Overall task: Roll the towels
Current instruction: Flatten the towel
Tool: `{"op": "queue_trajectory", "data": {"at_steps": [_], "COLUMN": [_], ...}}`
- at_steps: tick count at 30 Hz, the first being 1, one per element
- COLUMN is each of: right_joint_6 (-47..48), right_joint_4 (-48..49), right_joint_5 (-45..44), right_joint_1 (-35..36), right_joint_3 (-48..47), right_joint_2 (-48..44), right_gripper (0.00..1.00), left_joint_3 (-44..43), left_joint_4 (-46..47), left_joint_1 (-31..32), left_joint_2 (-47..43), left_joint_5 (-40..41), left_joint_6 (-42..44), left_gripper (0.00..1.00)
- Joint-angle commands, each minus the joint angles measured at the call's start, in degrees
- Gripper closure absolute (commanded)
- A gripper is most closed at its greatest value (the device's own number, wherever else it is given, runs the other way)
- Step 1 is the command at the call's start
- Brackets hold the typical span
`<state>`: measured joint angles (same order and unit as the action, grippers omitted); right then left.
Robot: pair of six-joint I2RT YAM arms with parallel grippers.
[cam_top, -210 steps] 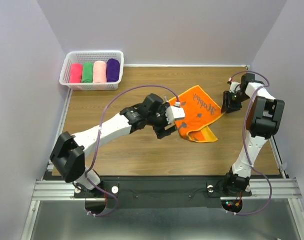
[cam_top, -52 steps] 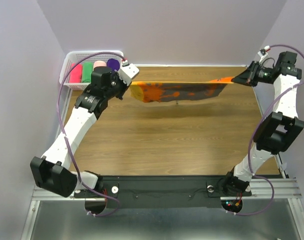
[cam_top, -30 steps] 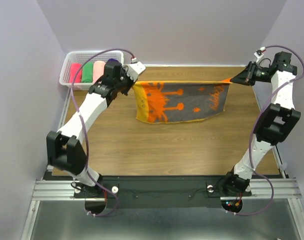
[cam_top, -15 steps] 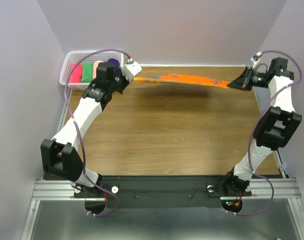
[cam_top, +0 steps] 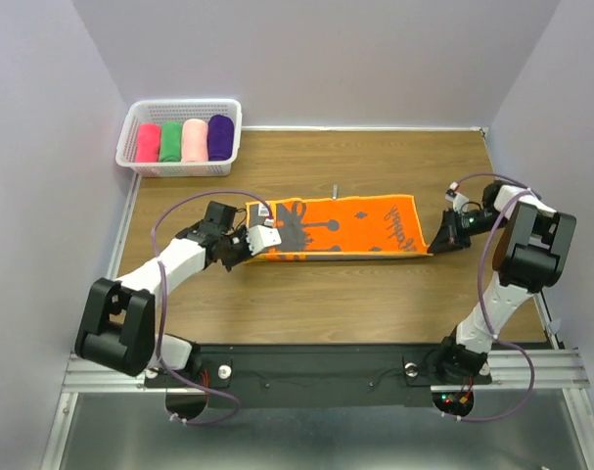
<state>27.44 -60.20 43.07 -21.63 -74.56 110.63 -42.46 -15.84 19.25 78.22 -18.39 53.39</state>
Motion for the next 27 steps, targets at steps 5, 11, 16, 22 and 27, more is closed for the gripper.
{"op": "queue_trajectory", "data": {"at_steps": [5,11,16,22,27], "right_joint_6": [13.43,10.89,-0.44,-10.03,-13.73], "right_joint_4": [-7.65,-8.09,-4.05,1.93,4.22], "right_joint_5": [-10.2,-8.46,-3.61,-7.03,-10.98], "right_joint_1": [-0.87,-1.14,-0.61,3.96,8.79], "right_joint_3": [1.27,-13.03,-30.08,-46.71,-53.4], "right_joint_2": [-5.95,-5.61,5.96,16.8,23.66], "right_gripper": [0.23,0.14,0.35,0.52,0.55], "left_joint_3": [-1.56,-11.58,-22.04,-44.44,-51.49], "left_joint_4": [-10.26,-21.25,-12.57,-12.03,-7.37], "left_joint_1": [0.18,-0.7,-1.49,-3.51,-4.3], "left_joint_2": [-5.53,-4.92,2.43,23.63,31.2], "left_joint_5": [0.11,-3.83,-2.27,0.11,4.59], "left_joint_6": [6.99,9.19,1.3,-8.9,-11.2], "left_gripper": [0.49,0.33,0.4,0.73,0.67]}}
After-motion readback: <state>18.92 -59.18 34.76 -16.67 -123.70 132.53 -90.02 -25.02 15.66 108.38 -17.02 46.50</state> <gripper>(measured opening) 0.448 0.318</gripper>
